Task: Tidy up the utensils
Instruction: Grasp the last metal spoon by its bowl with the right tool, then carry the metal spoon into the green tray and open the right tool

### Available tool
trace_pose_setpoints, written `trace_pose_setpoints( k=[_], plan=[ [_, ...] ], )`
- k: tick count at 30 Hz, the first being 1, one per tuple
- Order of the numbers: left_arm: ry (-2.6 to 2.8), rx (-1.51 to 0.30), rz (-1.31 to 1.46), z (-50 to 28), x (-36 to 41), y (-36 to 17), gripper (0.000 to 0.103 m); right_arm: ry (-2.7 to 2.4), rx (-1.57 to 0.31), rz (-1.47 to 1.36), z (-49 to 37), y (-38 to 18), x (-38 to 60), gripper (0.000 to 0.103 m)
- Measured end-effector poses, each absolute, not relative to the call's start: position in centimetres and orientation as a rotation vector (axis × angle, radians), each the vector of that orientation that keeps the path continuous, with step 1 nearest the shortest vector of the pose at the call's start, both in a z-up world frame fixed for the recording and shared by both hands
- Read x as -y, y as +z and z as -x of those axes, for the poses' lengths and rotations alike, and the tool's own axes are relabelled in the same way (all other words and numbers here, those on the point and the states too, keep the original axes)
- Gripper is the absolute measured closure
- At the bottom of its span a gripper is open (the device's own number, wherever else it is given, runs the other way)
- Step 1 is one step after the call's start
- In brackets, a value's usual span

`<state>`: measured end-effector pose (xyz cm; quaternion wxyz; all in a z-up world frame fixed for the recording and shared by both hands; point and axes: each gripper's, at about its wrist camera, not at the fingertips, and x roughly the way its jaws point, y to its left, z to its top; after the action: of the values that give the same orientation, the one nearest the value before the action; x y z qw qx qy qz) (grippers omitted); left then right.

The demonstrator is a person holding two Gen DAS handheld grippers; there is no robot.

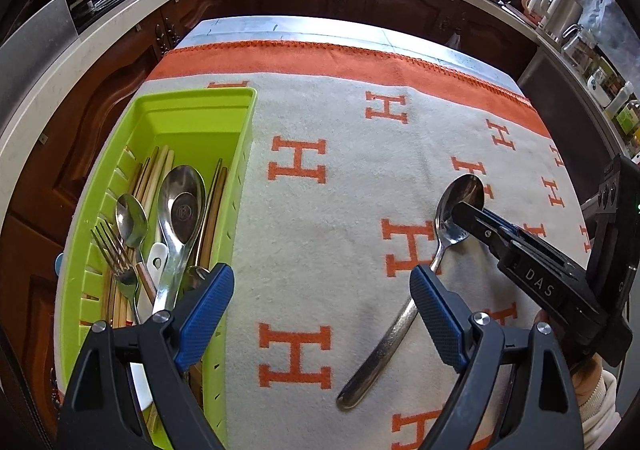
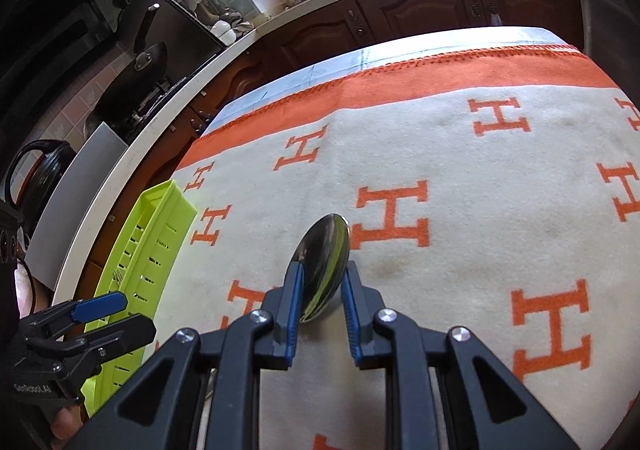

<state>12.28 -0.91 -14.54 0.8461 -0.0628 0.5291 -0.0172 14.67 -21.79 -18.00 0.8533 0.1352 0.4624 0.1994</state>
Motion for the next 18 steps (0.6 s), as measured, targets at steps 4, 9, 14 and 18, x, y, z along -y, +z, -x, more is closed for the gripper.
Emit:
trace_pose_setpoints(
  k=[4,9,14,18],
  plan=[
    [-0.043,-1.111,0.140,-12.1,0.8,-14.3,0.015,0.459,-0.983,-0.232,-14.5,-18.1,20.6,0.095],
    [-0.059,-1.095,0.154,-11.5,0.4,-13.6,0.015,0.513,-0.997,-0.298,-14.1,-18.1,20.2,0.098],
    [-0.026,-1.035,0.102,-10.3,0.0,-11.8,0.015,0.560,-0.987,-0.446,-13.8,-17.2,21.5,0.101],
    [0.007,-0.997,0.086,-9.4,-1.1,-10.6,0.015,0.576,-0.976,-0.473,-13.2,-15.8,21.8,0.101]
  ],
)
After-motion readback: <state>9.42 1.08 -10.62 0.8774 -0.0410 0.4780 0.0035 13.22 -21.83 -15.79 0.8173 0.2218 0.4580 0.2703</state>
